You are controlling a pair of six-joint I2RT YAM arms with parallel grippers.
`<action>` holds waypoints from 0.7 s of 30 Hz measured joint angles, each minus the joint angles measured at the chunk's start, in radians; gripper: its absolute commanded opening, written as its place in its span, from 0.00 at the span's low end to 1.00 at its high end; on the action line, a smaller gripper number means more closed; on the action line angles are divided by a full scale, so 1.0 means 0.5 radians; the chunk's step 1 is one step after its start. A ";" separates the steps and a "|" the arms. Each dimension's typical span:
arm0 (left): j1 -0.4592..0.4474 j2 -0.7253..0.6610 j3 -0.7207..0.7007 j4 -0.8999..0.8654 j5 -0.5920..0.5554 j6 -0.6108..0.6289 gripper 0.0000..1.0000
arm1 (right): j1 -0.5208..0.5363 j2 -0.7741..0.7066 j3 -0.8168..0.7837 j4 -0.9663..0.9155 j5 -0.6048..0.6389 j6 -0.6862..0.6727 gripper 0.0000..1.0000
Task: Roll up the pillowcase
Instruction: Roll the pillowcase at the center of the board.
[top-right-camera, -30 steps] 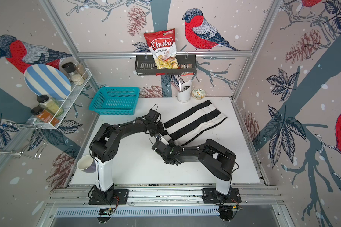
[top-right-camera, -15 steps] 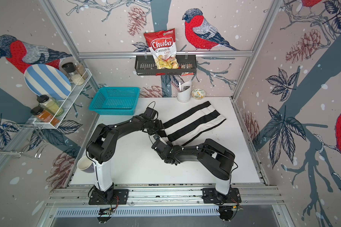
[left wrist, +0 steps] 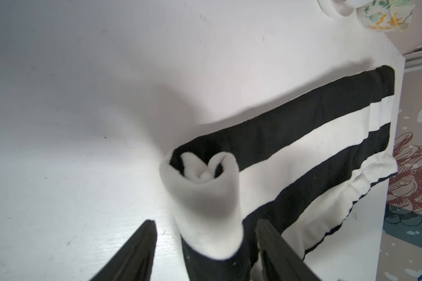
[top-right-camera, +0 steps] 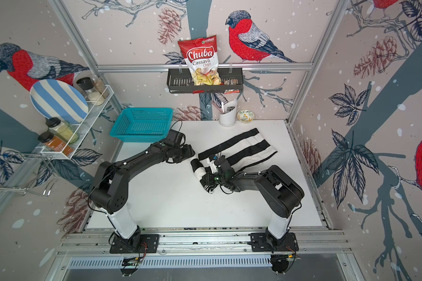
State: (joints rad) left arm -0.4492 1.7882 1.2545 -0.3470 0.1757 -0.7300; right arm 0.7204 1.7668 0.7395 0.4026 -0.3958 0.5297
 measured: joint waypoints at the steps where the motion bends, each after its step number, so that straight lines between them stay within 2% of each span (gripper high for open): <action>1: -0.018 0.011 -0.004 0.011 0.014 0.000 0.67 | -0.047 0.011 -0.015 0.039 -0.076 0.022 0.00; 7: -0.120 0.155 0.012 0.102 0.067 -0.025 0.68 | -0.221 0.124 -0.033 0.182 -0.415 0.195 0.00; 15: -0.135 0.426 0.201 0.061 0.040 -0.059 0.66 | -0.298 0.125 -0.038 0.179 -0.482 0.210 0.06; 17: -0.137 0.476 0.251 0.032 0.015 -0.059 0.66 | -0.301 0.113 -0.038 0.166 -0.480 0.208 0.15; 19: -0.143 0.514 0.307 -0.016 0.000 -0.058 0.65 | -0.301 0.092 -0.038 0.138 -0.453 0.208 0.34; 21: -0.148 0.546 0.347 -0.031 -0.024 -0.056 0.65 | -0.297 0.053 -0.036 0.083 -0.395 0.195 0.42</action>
State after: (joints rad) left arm -0.5232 2.0613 1.4281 -0.3626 0.1635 -0.7578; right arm 0.5720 1.7935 0.7216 0.4442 -0.5934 0.6270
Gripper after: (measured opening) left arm 0.656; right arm 0.358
